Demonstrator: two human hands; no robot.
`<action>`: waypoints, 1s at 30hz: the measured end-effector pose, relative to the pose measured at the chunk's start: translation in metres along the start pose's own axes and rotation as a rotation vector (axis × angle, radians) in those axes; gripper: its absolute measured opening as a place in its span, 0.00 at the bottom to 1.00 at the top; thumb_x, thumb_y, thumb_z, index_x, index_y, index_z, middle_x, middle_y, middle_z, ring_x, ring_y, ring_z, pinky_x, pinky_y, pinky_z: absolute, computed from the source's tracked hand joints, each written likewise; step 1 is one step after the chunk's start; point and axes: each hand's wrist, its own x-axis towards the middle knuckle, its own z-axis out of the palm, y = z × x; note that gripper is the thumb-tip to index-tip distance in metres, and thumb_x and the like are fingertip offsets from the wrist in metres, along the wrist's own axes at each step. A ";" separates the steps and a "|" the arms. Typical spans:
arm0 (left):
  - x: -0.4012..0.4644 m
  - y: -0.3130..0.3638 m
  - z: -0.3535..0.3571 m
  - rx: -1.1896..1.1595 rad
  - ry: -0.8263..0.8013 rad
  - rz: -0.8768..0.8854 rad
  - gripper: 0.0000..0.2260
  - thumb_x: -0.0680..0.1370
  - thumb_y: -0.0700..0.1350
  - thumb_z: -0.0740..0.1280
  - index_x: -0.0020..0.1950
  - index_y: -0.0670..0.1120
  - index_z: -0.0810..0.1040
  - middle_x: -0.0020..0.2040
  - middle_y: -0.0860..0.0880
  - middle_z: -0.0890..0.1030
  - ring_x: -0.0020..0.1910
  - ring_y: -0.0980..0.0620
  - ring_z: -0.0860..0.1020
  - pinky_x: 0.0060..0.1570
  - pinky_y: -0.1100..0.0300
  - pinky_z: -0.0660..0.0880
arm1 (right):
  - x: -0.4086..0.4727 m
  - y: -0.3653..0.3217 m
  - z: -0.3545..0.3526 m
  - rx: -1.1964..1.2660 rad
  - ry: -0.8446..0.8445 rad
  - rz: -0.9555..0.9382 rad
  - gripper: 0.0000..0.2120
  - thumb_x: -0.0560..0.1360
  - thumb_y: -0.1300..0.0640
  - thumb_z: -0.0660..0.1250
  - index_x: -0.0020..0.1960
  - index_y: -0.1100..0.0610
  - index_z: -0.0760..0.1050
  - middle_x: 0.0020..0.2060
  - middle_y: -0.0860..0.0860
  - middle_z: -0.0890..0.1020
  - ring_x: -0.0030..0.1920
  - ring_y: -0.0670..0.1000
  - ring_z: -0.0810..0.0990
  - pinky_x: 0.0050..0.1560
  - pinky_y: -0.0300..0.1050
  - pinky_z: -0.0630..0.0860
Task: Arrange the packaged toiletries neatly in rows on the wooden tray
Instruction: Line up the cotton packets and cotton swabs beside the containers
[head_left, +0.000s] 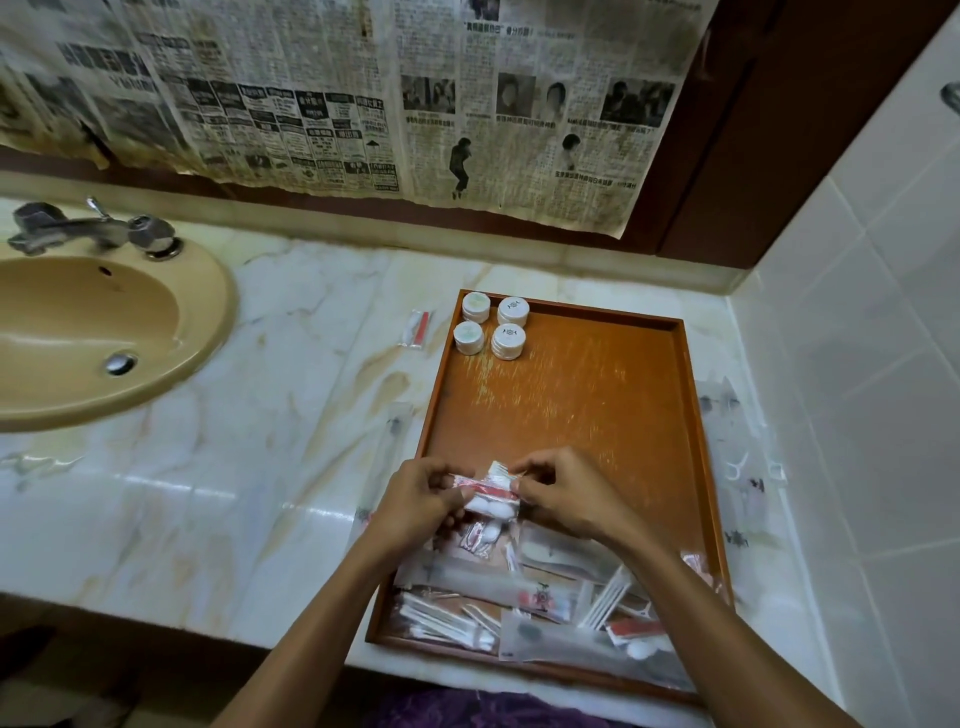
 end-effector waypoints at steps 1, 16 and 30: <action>-0.001 0.001 0.000 -0.028 -0.008 -0.012 0.08 0.76 0.34 0.70 0.54 0.42 0.80 0.30 0.44 0.79 0.26 0.53 0.77 0.29 0.60 0.75 | 0.002 0.000 0.001 -0.009 0.000 -0.001 0.05 0.76 0.58 0.70 0.48 0.49 0.81 0.41 0.45 0.84 0.40 0.42 0.83 0.45 0.40 0.80; -0.012 -0.003 -0.008 -0.172 -0.061 -0.051 0.10 0.75 0.31 0.69 0.54 0.41 0.80 0.38 0.40 0.85 0.34 0.47 0.83 0.37 0.57 0.80 | 0.000 0.000 0.004 0.161 -0.040 0.074 0.07 0.72 0.62 0.74 0.45 0.51 0.81 0.39 0.50 0.84 0.35 0.44 0.81 0.38 0.38 0.78; -0.030 -0.004 -0.019 -0.006 0.022 0.152 0.03 0.74 0.41 0.73 0.47 0.44 0.84 0.38 0.49 0.85 0.35 0.47 0.84 0.36 0.54 0.81 | -0.004 -0.018 0.040 0.723 0.306 0.089 0.12 0.70 0.67 0.73 0.51 0.60 0.77 0.39 0.54 0.85 0.39 0.51 0.84 0.37 0.42 0.81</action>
